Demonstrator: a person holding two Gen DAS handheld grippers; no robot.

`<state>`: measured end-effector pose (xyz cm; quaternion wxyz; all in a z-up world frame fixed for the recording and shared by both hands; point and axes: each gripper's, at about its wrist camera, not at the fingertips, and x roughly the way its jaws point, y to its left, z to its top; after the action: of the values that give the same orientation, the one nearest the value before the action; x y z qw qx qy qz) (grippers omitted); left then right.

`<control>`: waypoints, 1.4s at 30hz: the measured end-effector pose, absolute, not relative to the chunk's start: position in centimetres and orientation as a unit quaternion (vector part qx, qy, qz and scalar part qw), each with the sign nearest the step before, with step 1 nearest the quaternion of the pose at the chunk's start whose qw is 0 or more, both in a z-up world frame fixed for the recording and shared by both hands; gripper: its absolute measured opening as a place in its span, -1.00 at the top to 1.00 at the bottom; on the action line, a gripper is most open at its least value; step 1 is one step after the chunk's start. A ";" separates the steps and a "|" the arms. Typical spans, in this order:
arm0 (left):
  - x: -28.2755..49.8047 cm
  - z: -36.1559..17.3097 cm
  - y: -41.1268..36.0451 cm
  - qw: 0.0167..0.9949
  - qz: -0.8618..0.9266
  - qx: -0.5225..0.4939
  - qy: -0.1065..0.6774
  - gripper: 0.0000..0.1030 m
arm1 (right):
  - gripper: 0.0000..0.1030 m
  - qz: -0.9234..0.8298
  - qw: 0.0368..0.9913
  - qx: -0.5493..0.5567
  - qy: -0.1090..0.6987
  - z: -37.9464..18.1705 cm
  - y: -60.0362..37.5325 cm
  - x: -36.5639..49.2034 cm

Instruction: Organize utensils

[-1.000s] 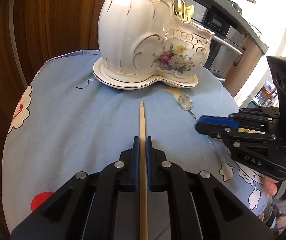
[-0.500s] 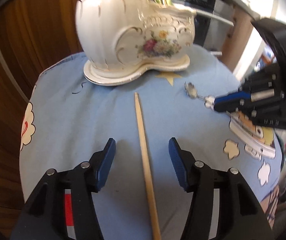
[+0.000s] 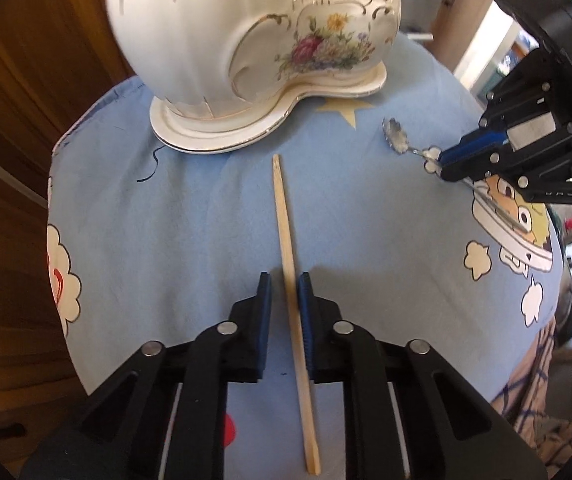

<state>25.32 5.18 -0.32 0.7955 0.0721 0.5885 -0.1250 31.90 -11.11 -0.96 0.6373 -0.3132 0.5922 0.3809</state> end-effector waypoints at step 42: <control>24.0 1.3 5.1 0.805 -0.143 0.043 0.574 0.92 | 0.92 0.364 0.652 -0.359 0.560 0.9 -7.6 29.2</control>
<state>23.97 5.08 1.27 0.8050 0.0431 0.5740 -0.1433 29.18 -7.63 0.88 0.6523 -0.3594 0.5596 0.3635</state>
